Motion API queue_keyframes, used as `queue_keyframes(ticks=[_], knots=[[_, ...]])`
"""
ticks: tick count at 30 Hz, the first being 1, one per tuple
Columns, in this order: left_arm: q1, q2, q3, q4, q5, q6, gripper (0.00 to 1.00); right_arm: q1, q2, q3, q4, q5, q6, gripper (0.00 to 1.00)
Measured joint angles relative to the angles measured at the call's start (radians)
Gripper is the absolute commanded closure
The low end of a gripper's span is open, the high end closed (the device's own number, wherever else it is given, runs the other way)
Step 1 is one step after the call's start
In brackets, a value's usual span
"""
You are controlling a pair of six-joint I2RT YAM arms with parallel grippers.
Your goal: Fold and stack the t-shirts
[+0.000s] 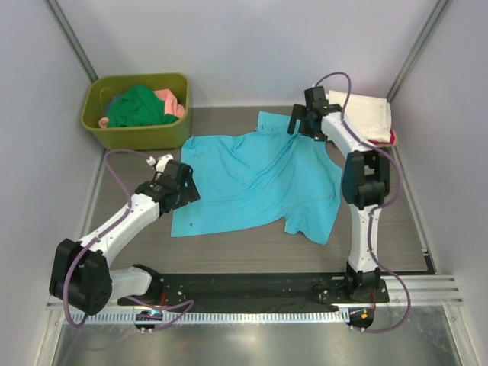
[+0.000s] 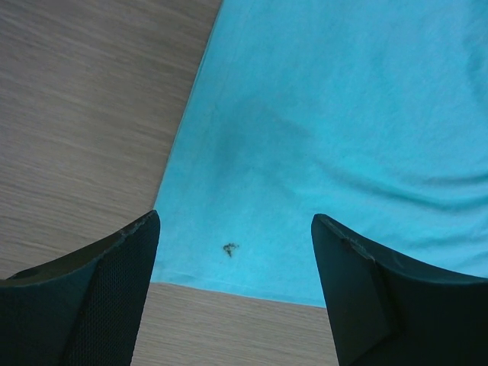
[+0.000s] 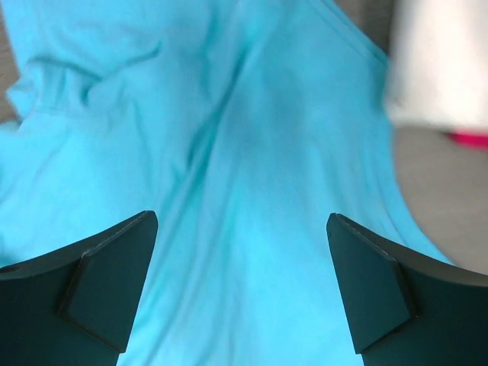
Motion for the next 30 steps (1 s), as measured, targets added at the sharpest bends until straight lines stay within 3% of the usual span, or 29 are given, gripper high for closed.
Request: queue_keyframes(ticks=[3, 10, 15, 20, 25, 30], knots=[[0.000, -0.013, -0.086, 0.032, 0.021, -0.032, 0.20, 0.001, -0.253, -0.236, 0.038, 0.074, 0.036, 0.00], [0.000, -0.018, -0.224, 0.079, 0.048, -0.077, 0.21, 0.001, -1.028, -1.061, 0.226, 0.154, 0.271, 0.00], [0.000, -0.033, -0.287, 0.137, 0.072, -0.102, 0.22, -0.001, -1.291, -1.460, 0.197, 0.078, 0.434, 0.01], [0.000, -0.071, -0.309, 0.163, 0.074, -0.119, 0.22, 0.002, -1.484, -1.588, 0.098, 0.014, 0.553, 0.01], [0.000, -0.099, -0.311, 0.174, 0.077, -0.135, 0.24, 0.014, -1.486, -1.608, 0.108, -0.038, 0.589, 0.08], [0.000, -0.142, -0.329, 0.166, 0.073, -0.159, 0.23, 0.028, -1.479, -1.661, 0.139, -0.080, 0.609, 0.10]])
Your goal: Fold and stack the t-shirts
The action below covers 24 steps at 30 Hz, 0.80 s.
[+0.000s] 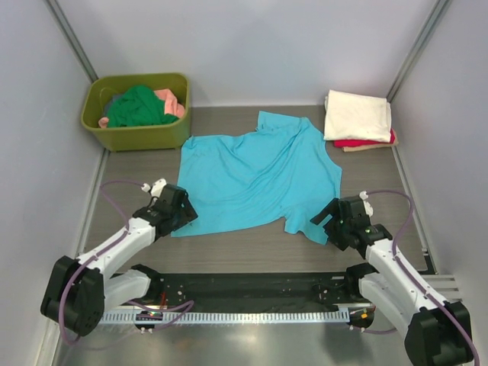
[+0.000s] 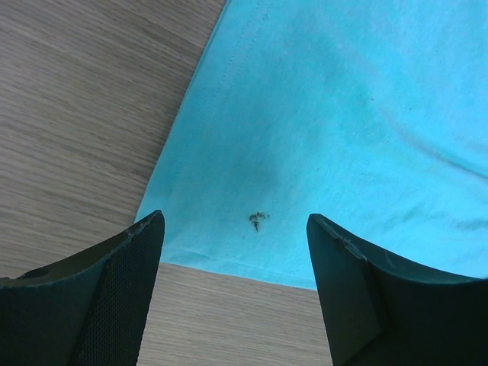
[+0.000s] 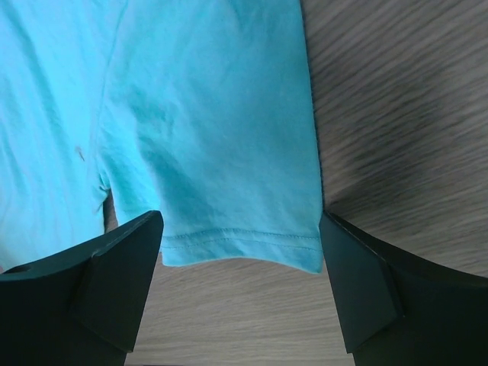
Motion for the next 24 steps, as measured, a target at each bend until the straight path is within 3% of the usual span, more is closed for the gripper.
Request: queue_keyframes(ticks=[3, 4, 7, 8, 10, 11, 14, 24], knots=[[0.002, -0.049, -0.011, -0.013, -0.009, -0.010, 0.23, 0.006, 0.000, -0.002, 0.010, -0.011, -0.002, 0.17], [0.006, -0.068, -0.014, -0.017, -0.009, -0.011, 0.23, 0.006, 0.005, -0.002, 0.010, -0.011, -0.002, 0.27], [0.023, -0.100, -0.015, -0.020, -0.007, -0.013, 0.23, 0.010, 0.035, -0.002, 0.018, -0.019, -0.006, 0.43], [0.030, -0.102, -0.015, -0.020, -0.006, -0.014, 0.23, 0.011, 0.051, -0.001, 0.024, -0.026, -0.010, 0.55], [0.037, -0.100, -0.018, -0.020, -0.003, -0.014, 0.23, 0.013, 0.071, 0.000, 0.031, -0.034, -0.019, 0.68], [0.039, -0.098, -0.019, -0.020, 0.001, -0.015, 0.23, 0.013, 0.082, 0.000, 0.034, -0.041, -0.022, 0.81], [0.039, -0.085, -0.027, -0.019, 0.011, -0.018, 0.24, 0.017, 0.087, -0.005, 0.031, -0.050, -0.039, 0.98], [0.040, -0.055, -0.064, -0.012, 0.045, -0.036, 0.28, 0.017, 0.007, -0.003, -0.006, -0.049, -0.068, 0.99]])
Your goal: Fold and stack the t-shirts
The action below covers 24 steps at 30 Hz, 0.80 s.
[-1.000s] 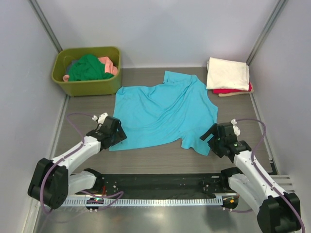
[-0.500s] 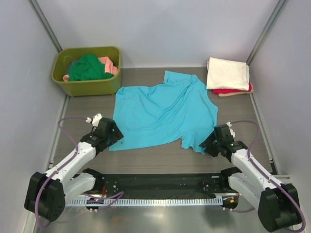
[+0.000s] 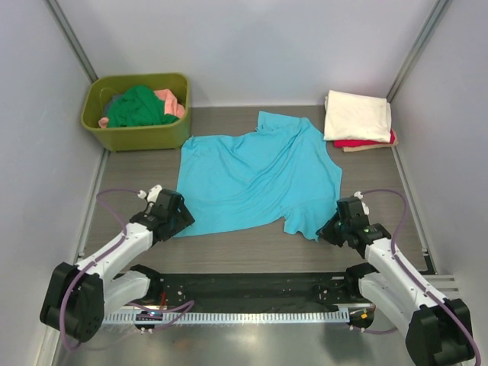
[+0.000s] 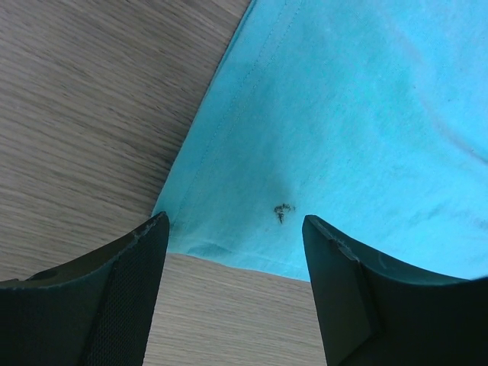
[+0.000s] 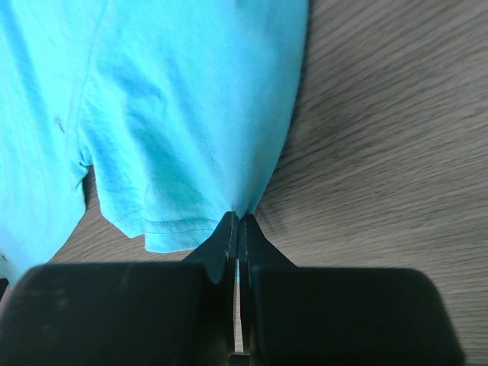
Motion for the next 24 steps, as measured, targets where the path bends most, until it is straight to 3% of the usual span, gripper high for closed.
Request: queue_keyframes(ticks=[8, 11, 12, 14, 15, 24], knots=[[0.000, 0.029, 0.006, 0.024, 0.000, 0.000, 0.35, 0.000, -0.011, 0.045, -0.029, 0.033, -0.026, 0.99], [0.001, 0.029, 0.000, 0.032, 0.003, -0.003, 0.56, 0.000, -0.014, 0.050, -0.035, 0.040, -0.032, 0.99], [0.001, 0.031, -0.002, 0.035, 0.004, -0.005, 0.72, 0.000, -0.017, 0.051, -0.037, 0.045, -0.033, 0.99], [0.001, 0.042, -0.005, 0.041, 0.010, -0.009, 0.85, 0.000, -0.026, 0.054, -0.040, 0.053, -0.034, 0.99], [0.001, 0.050, -0.004, 0.042, 0.010, -0.006, 0.98, 0.000, -0.032, 0.056, -0.042, 0.056, -0.035, 0.99], [0.001, 0.034, 0.024, -0.006, 0.023, 0.011, 1.00, 0.000, -0.126, 0.121, -0.119, 0.112, -0.035, 0.99]])
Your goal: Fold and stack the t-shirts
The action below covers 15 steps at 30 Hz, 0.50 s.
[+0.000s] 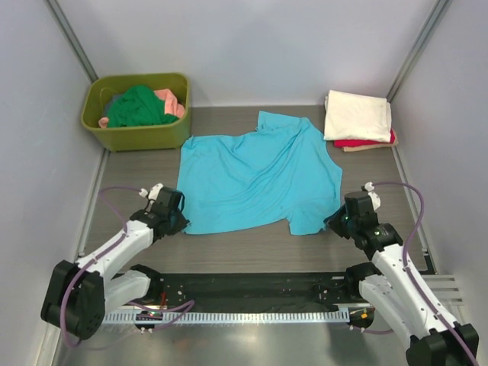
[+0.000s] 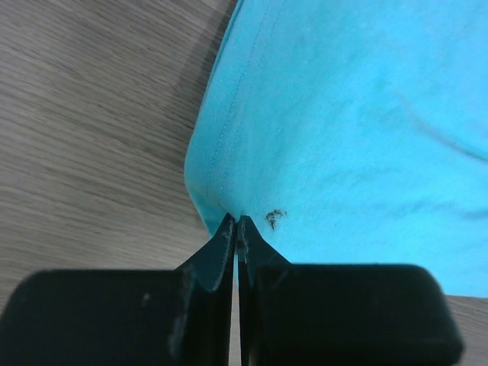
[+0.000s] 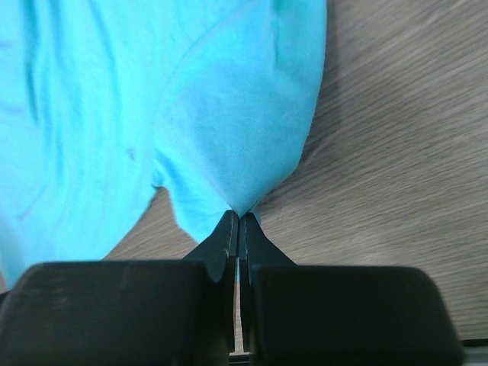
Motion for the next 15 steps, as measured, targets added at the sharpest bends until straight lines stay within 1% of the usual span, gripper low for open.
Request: queue_keyframes(ticks=[5, 9, 12, 15], knots=[[0.000, -0.158, 0.044, -0.106, 0.000, 0.003, 1.00, 0.000, -0.106, 0.050, -0.065, 0.026, 0.031, 0.99], [0.000, -0.261, 0.071, -0.166, 0.006, -0.004, 1.00, 0.000, -0.210, 0.085, -0.148, 0.055, 0.063, 0.99], [0.000, -0.295, 0.072, -0.200, 0.014, -0.010, 1.00, 0.000, -0.287, 0.134, -0.210, 0.077, 0.081, 0.99], [0.000, -0.289, 0.090, -0.243, 0.013, -0.008, 1.00, 0.000, -0.300, 0.182, -0.234, 0.093, 0.086, 0.99]])
